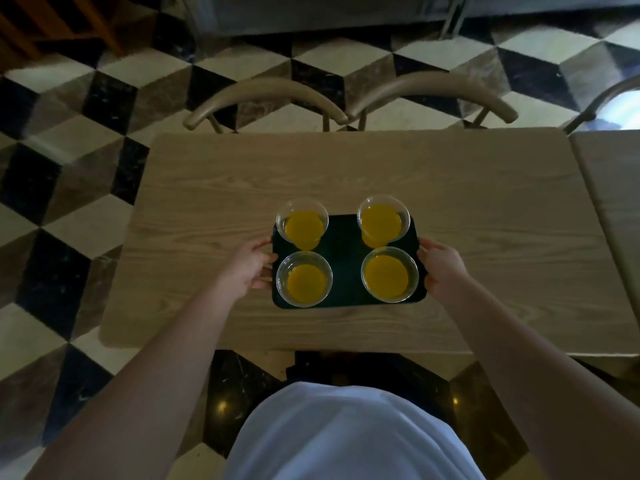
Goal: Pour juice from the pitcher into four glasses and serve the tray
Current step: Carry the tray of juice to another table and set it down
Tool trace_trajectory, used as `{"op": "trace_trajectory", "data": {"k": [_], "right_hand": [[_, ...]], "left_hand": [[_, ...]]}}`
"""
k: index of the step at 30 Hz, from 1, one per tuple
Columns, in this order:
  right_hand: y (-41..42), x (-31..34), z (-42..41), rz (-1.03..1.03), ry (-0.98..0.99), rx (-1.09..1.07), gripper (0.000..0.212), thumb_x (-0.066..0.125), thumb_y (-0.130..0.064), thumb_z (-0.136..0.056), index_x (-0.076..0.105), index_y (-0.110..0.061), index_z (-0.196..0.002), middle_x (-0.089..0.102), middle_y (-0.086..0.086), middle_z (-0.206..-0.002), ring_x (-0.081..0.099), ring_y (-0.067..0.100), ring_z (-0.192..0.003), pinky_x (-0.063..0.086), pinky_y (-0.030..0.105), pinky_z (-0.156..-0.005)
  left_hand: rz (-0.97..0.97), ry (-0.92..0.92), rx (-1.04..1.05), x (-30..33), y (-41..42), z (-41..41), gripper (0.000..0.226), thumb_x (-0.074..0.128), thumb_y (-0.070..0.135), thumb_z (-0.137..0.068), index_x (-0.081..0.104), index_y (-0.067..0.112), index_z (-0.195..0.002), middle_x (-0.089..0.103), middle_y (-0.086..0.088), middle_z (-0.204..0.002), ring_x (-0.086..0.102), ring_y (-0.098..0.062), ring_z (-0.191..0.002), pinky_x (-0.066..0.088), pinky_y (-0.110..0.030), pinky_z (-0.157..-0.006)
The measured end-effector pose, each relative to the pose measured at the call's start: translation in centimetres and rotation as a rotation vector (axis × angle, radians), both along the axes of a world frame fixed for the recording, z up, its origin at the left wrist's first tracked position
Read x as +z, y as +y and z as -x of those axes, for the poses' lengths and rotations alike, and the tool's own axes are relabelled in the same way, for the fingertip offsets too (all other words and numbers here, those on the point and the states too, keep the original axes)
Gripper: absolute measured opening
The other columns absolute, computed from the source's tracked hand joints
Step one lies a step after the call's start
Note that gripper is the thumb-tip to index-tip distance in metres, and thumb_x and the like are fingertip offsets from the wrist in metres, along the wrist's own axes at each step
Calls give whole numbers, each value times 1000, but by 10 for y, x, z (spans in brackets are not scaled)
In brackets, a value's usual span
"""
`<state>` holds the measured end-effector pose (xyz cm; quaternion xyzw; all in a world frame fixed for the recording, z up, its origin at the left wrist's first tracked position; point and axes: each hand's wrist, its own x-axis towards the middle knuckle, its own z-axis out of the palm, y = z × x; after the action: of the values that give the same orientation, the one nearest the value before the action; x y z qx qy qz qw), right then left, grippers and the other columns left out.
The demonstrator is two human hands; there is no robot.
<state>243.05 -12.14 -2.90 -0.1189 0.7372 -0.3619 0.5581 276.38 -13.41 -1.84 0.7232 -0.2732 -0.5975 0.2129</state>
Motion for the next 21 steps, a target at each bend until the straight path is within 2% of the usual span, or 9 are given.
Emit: {"op": "trace_trajectory", "data": {"k": [3,6,7,11,16,19,21], "right_hand": [[-9,-1,11,-20,-4,1,40,45,4,-101,70,-20,-120,78,-6,-68,77,13,-62,58,28,-49],[-16,-4,23,2,-25,25,42,48,2,-101,69,-18,-132,81,2,-92,79,19,-76,61,33,-61],[-18,-4,26,4,-31,26,42,49,1,-101,68,-17,-134,81,3,-93,79,19,-76,61,33,-60],[-22,-6,34,-3,-44,21,43,47,2,-101,66,-16,-134,80,-5,-75,78,16,-70,59,28,-51],[-20,-14,36,-13,-41,-34,44,47,4,-100,65,-14,-136,79,-5,-73,78,16,-70,59,29,-53],[-14,-21,35,-35,-40,-69,44,48,4,-100,64,-13,-137,79,1,-84,78,15,-69,59,29,-53],[-11,-26,34,-55,-49,-87,45,47,5,-100,63,-14,-138,77,4,-94,78,16,-70,60,30,-55]], "left_hand": [[-6,-15,-19,-5,-6,10,57,56,-5,-93,50,22,-143,73,-14,-92,71,-28,-78,57,-40,-61],[-13,-20,-8,-12,-12,21,57,56,-6,-92,50,22,-142,74,-13,-93,71,-29,-80,57,-44,-71],[-12,-22,-7,-14,-15,23,58,56,-6,-92,51,23,-142,74,-13,-92,70,-29,-80,57,-44,-73],[-24,-38,-28,-20,-24,30,58,57,-4,-92,50,25,-142,74,-13,-98,71,-32,-91,55,-52,-88],[-37,-44,-70,-31,-37,33,61,60,-1,-92,50,27,-144,73,-12,-106,70,-28,-88,51,-40,-68],[-49,-48,-83,-40,-38,32,61,61,-1,-92,50,28,-144,73,-11,-106,71,-28,-90,54,-41,-66],[-58,-61,-98,-47,-39,31,61,61,-2,-91,50,28,-144,72,-12,-107,70,-28,-89,56,-46,-73]]}}
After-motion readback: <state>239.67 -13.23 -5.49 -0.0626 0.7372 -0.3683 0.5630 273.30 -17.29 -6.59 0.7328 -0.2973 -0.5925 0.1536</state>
